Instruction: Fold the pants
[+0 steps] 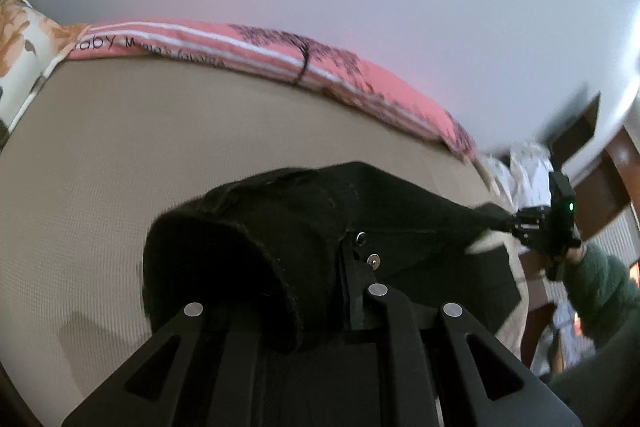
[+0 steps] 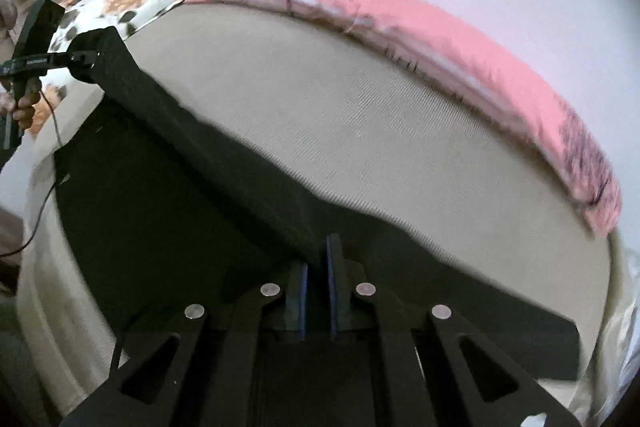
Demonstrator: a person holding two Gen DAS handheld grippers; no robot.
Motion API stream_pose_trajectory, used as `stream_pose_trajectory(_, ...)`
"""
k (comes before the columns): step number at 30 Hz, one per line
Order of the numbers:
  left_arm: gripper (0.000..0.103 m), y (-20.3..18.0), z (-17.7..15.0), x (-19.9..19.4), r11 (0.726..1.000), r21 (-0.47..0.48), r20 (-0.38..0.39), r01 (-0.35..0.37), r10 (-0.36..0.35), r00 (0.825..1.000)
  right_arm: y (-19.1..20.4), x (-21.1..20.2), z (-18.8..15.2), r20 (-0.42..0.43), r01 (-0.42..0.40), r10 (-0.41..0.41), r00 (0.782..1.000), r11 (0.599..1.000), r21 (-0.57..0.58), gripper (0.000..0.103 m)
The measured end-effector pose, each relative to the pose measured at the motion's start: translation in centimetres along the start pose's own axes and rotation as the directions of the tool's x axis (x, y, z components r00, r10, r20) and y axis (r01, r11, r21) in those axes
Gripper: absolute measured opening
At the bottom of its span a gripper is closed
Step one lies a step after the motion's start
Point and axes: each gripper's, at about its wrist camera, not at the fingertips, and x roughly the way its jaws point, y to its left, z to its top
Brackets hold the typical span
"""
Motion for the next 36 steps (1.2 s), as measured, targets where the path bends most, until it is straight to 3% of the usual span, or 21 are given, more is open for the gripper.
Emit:
stream_pose_trajectory(8, 0.019, -0.6, -5.8, -0.5, 0.999, 0.034, -0.130, -0.027, 0.031, 0.991, 2.9, 0.2, -6.3, -0.048, -0.081, 0.085, 0.995, 0.993, 0.084, 0.005)
stream_pose_trajectory(11, 0.023, -0.6, -8.1, 0.2, 0.994, 0.074, -0.208, -0.080, 0.093, 0.974, 3.8, 1.0, -7.9, -0.071, -0.091, 0.098, 0.993, 0.991, 0.098, 0.005)
stream_pose_trajectory(14, 0.027, -0.5, -10.2, 0.9, 0.983, 0.111, -0.279, -0.147, 0.173, 0.945, 4.5, 1.9, -8.9, -0.088, -0.089, 0.098, 0.991, 0.991, 0.102, 0.005)
stream_pose_trajectory(18, 0.034, -0.7, -11.0, -0.4, 0.976, 0.111, -0.258, -0.189, 0.212, 0.943, 5.2, 3.1, -9.9, -0.103, -0.070, 0.082, 0.991, 0.991, 0.118, 0.005)
stream_pose_trajectory(20, 0.050, -0.9, -11.3, -1.1, 0.960, 0.123, -0.252, -0.250, 0.274, 0.928, 5.5, 3.6, -10.3, -0.112, -0.059, 0.073, 0.991, 0.991, 0.116, 0.007)
stream_pose_trajectory(23, 0.065, -1.1, -12.0, -2.1, 0.935, 0.121, -0.237, -0.332, 0.352, 0.905, 6.0, 3.9, -10.3, -0.112, -0.026, 0.040, 0.993, 0.992, 0.120, 0.012)
stream_pose_trajectory(29, 0.072, -0.9, -14.4, -2.9, 0.910, 0.085, -0.236, -0.407, 0.415, 0.879, 6.4, 2.6, -10.6, -0.080, 0.011, 0.003, 0.997, 0.985, 0.173, 0.013)
stream_pose_trajectory(30, 0.072, -0.9, -14.8, -3.2, 0.896, 0.080, -0.231, -0.436, 0.442, 0.867, 6.4, 2.2, -10.8, -0.069, 0.012, 0.000, 0.998, 0.984, 0.177, 0.014)
stream_pose_trajectory(33, 0.072, 0.2, -15.8, -4.3, 0.872, 0.003, -0.224, -0.489, 0.477, 0.850, 6.6, 0.6, -11.5, -0.038, 0.000, 0.008, 0.999, 0.977, 0.213, 0.037)
stream_pose_trajectory(34, 0.072, 0.5, -16.2, -5.0, 0.863, -0.051, -0.217, -0.502, 0.481, 0.849, 6.6, 0.1, -11.8, -0.023, -0.004, 0.010, 1.000, 0.974, 0.228, 0.041)
stream_pose_trajectory(36, 0.072, 0.4, -16.7, -6.3, 0.867, -0.136, -0.176, -0.479, 0.455, 0.873, 6.6, -1.2, -12.4, 0.006, -0.013, 0.012, 1.000, 0.966, 0.258, 0.041)
